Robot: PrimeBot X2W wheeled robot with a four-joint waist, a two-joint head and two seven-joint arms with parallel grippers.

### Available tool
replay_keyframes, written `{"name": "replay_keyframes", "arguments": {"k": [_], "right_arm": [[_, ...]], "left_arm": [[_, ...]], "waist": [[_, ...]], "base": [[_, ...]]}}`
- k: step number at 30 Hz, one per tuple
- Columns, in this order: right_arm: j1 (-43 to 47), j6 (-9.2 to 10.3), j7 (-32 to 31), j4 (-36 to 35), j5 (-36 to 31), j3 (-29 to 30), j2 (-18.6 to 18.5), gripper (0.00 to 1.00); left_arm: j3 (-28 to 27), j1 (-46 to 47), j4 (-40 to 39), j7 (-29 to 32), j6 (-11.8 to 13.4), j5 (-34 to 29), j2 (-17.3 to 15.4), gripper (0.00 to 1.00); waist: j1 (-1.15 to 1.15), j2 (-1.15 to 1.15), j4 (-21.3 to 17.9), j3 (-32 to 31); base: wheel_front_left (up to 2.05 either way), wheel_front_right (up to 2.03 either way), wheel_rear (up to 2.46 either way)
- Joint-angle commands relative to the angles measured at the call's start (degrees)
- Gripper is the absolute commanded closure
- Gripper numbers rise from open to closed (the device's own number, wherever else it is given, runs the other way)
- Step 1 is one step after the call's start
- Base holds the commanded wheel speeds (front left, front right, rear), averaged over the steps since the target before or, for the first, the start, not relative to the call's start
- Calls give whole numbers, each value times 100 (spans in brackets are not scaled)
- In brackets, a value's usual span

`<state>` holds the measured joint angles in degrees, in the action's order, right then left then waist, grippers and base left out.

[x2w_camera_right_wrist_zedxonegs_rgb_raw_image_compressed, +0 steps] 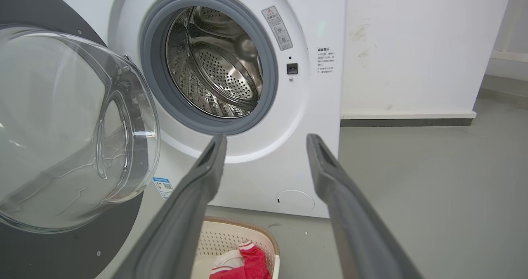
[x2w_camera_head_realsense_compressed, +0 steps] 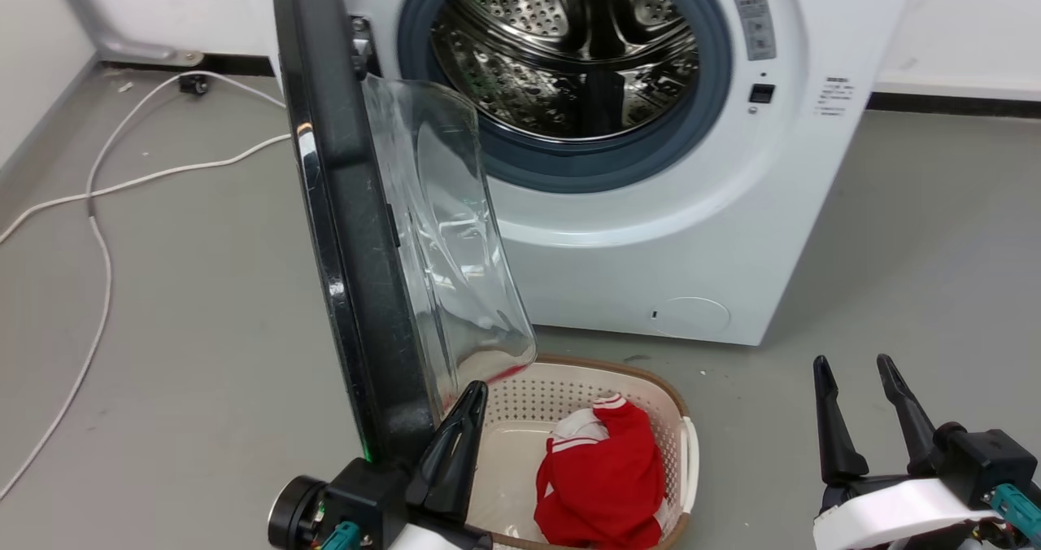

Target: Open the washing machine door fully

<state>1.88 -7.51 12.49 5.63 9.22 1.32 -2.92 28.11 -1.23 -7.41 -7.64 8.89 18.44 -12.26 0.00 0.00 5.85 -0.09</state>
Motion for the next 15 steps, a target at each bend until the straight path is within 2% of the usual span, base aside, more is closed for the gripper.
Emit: {"name": "replay_keyframes", "arguments": {"k": [1, 9, 15], "right_arm": [[63, 3, -22, -17, 53, 0, 9, 0], [90, 4, -18, -52, 48, 46, 9, 0], [45, 4, -1, -78, 45, 72, 8, 0]], "left_arm": [[-81, -86, -14, 15, 74, 34, -72, 100], [-233, -374, -255, 85, 293, 40, -222, 100], [-545, -466, -298, 56, 454, 128, -399, 100]], "waist": [[0, 0, 133, -9], [0, 0, 700, 4], [0, 0, 1044, 90]], "base": [[0, 0, 0], [0, 0, 0], [0, 0, 0]]}}
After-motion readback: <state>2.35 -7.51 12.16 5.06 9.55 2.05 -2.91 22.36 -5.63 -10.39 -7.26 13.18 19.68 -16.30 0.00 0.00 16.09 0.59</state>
